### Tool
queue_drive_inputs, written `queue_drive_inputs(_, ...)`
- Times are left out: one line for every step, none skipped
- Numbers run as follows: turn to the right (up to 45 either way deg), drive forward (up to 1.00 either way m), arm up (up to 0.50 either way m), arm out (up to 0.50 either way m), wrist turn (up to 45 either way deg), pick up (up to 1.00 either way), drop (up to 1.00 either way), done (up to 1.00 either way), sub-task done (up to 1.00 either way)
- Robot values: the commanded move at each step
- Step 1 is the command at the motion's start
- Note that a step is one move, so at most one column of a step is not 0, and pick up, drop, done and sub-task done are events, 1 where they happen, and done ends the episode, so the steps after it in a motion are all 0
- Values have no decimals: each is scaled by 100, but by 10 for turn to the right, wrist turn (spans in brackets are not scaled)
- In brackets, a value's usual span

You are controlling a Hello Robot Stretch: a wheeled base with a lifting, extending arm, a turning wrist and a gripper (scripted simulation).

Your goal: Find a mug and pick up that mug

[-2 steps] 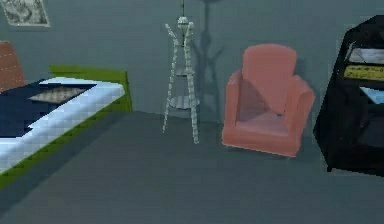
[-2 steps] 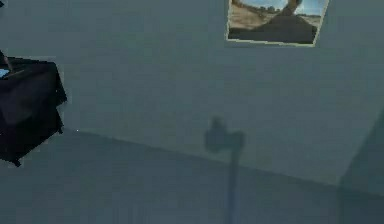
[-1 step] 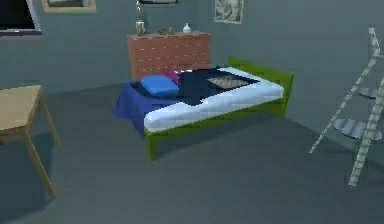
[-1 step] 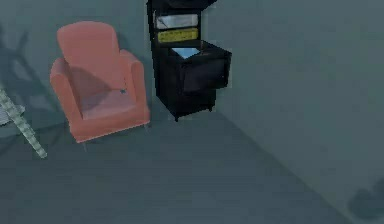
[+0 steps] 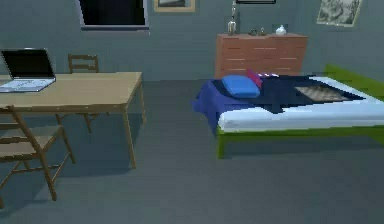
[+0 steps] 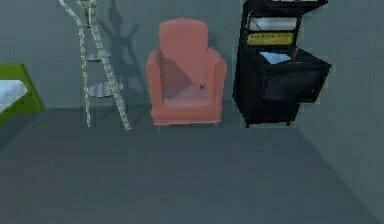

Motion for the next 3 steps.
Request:
queue_drive_inputs(0,55,0,0,0,0,0,0,0)
queue_drive_inputs(-450,0,0,0,0,0,0,0,0)
queue_drive_inputs(-120,0,0,0,0,0,0,0,0)
